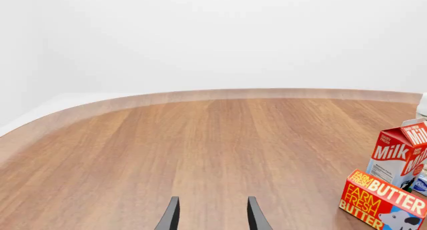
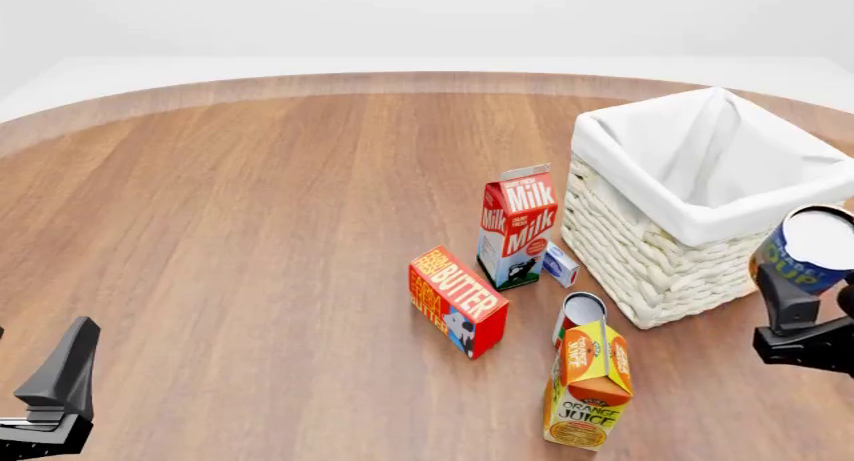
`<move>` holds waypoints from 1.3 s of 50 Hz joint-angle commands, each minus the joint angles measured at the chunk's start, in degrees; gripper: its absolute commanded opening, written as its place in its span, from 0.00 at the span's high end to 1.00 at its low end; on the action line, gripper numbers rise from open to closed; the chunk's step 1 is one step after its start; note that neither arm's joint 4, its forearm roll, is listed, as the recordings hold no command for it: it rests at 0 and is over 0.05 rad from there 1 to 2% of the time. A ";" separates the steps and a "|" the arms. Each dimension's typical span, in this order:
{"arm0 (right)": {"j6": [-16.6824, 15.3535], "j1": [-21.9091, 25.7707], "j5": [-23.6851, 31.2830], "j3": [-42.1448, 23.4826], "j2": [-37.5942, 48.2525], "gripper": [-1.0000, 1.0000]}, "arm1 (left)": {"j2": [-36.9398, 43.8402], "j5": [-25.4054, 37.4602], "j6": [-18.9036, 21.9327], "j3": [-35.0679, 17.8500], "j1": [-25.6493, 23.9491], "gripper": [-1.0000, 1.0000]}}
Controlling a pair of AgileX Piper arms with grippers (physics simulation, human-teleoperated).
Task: Pick up the alphabet soup, and put it in the basket.
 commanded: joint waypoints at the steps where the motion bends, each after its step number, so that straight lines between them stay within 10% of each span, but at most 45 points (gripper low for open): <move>1: 0.70 0.46 1.00 -3.89 0.22 1.00 | 0.00 0.00 0.00 0.00 0.00 0.00; 65: 0.82 1.25 3.34 -21.47 11.02 1.00 | 0.00 0.00 0.00 0.00 0.00 0.00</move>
